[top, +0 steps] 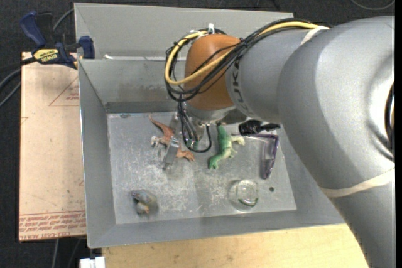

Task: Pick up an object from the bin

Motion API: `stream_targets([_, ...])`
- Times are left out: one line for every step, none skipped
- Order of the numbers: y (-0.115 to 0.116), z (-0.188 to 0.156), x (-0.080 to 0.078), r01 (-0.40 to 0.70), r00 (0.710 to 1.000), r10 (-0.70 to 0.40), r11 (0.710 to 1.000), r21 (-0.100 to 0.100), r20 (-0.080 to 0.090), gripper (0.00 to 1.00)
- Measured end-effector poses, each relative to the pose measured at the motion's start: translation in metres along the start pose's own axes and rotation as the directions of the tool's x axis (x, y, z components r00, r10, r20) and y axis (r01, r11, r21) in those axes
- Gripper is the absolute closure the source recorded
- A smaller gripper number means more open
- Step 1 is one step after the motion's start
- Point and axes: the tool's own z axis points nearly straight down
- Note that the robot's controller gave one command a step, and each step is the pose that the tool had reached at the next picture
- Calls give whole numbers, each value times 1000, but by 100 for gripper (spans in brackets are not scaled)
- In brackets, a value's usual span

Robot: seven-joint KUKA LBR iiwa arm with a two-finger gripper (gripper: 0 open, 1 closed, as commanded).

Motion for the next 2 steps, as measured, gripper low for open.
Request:
stream_targets([7,2,-14,142,990,-142,990,3,-9,100])
stream_targets([7,2,-14,142,990,-142,990,3,-8,100])
